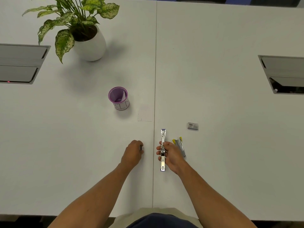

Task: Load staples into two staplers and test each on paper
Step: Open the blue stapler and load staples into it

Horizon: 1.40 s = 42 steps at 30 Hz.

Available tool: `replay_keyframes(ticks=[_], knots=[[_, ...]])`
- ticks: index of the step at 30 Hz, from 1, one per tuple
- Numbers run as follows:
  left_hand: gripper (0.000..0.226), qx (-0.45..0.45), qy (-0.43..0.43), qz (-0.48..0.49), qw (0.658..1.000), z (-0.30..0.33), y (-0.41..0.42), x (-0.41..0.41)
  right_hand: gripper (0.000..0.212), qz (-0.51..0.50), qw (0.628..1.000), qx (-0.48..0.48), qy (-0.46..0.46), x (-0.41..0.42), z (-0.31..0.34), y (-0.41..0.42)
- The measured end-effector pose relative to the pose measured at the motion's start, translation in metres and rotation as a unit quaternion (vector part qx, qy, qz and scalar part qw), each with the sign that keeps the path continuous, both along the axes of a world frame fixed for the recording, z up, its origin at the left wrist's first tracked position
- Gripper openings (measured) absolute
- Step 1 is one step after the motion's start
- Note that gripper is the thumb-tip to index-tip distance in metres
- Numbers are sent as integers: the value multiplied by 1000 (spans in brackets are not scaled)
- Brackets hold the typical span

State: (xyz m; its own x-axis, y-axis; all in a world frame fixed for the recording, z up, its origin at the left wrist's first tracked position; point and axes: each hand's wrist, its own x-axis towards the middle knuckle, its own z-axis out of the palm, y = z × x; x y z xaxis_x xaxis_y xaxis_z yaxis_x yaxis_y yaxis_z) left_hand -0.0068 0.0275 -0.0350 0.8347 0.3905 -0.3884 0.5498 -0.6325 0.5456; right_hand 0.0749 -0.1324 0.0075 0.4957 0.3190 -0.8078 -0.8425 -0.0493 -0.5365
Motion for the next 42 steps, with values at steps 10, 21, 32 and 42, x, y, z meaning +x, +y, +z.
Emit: replay_keyframes(ticks=[10, 21, 32, 42], knots=[[22, -153, -86, 93, 980, 35, -12, 25, 23, 18, 1000, 0, -20, -4, 5, -1], [8, -157, -164, 42, 973, 57, -22, 46, 23, 33, 999, 18, -26, -5, 10, -1], [23, 23, -116, -110, 987, 67, -27, 48, 21, 43, 998, 19, -37, -5, 8, 1], [17, 93, -94, -180, 975, 70, -27, 50, 19, 30, 998, 33, -37, -1, 10, 3]])
